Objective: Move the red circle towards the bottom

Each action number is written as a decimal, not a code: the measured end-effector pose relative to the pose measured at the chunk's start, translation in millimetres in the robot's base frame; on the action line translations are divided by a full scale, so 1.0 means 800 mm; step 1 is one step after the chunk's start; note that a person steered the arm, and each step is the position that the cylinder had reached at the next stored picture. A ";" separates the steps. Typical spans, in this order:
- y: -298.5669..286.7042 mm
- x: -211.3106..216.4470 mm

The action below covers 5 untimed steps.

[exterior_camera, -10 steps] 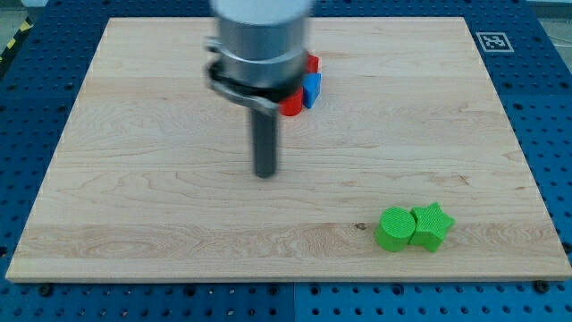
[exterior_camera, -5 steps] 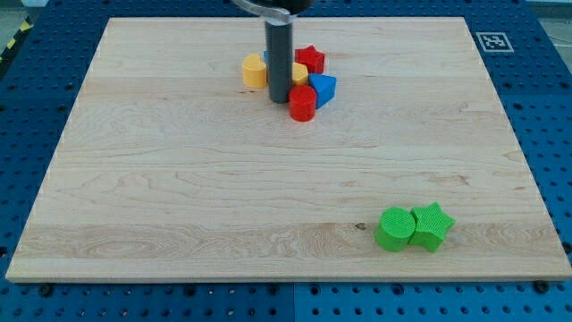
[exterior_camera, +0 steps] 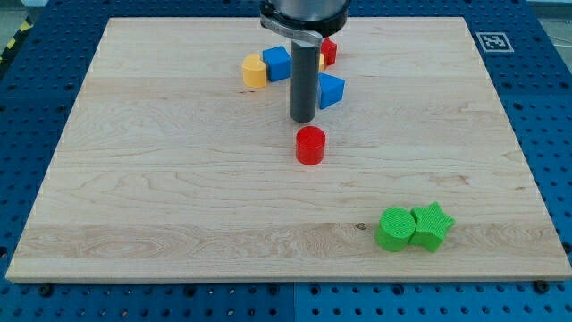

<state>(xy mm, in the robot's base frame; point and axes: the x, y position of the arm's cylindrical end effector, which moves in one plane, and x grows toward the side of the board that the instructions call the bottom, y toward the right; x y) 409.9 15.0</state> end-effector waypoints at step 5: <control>-0.015 0.143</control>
